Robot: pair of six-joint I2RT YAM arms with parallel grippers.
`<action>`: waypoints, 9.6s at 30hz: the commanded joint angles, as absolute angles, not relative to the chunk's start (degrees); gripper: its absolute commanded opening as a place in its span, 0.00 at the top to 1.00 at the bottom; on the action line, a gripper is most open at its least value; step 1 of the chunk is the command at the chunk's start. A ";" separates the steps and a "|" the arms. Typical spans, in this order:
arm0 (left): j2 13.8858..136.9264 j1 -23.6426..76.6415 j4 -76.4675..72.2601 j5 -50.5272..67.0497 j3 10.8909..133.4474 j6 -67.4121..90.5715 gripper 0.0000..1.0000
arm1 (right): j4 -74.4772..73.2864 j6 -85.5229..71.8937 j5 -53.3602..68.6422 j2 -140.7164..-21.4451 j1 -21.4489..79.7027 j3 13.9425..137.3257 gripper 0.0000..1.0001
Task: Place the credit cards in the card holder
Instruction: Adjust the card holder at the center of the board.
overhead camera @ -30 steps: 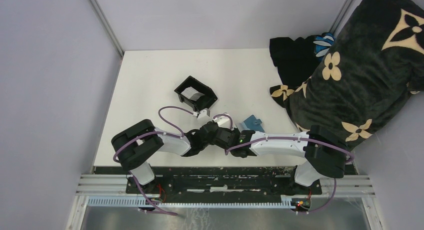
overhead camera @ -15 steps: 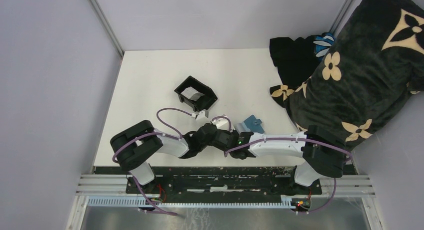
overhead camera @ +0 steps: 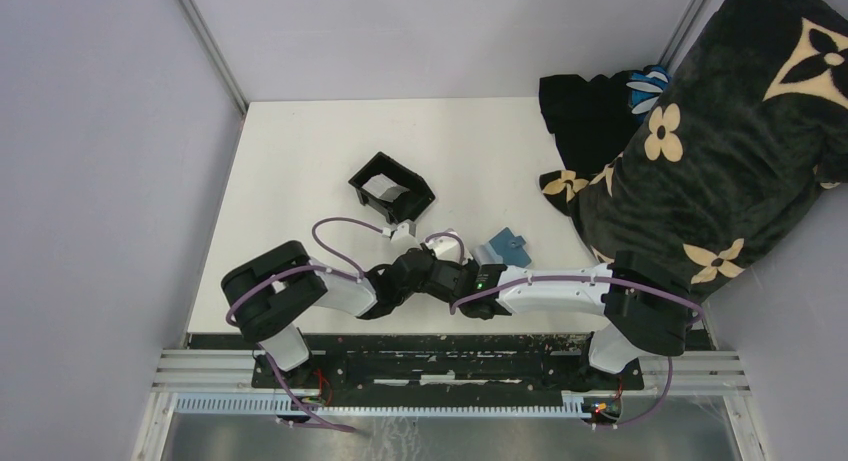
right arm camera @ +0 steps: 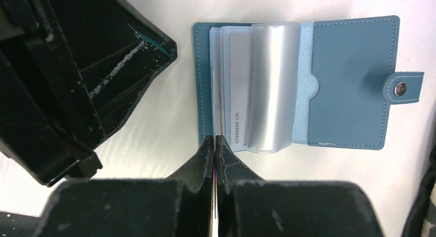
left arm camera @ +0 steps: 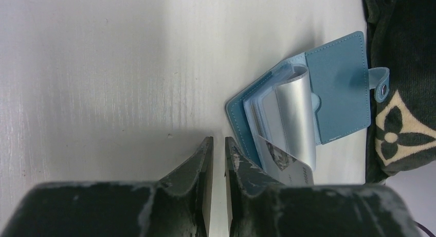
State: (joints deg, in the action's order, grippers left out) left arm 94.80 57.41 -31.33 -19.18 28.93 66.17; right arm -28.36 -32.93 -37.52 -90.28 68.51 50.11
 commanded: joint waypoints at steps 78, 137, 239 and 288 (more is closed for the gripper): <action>102.93 60.26 -37.51 -19.45 34.31 68.34 0.88 | -31.04 -32.60 -36.12 -82.92 68.26 47.94 0.99; 106.10 60.53 -31.91 -19.76 36.43 69.08 0.90 | -38.67 -29.71 -47.04 -78.17 60.83 50.16 0.99; 101.34 58.91 -29.44 -22.15 33.64 65.35 0.97 | -29.87 -31.10 -26.75 -90.54 59.92 54.31 0.99; 104.33 58.95 -28.57 -21.44 35.27 65.84 0.97 | -33.86 -24.48 -35.06 -81.81 48.14 53.77 0.99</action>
State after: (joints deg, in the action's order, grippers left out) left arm 102.50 59.22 -34.17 -20.51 35.42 68.10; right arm -35.90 -25.32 -37.21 -84.42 48.14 53.54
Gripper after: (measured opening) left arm 0.034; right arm 0.017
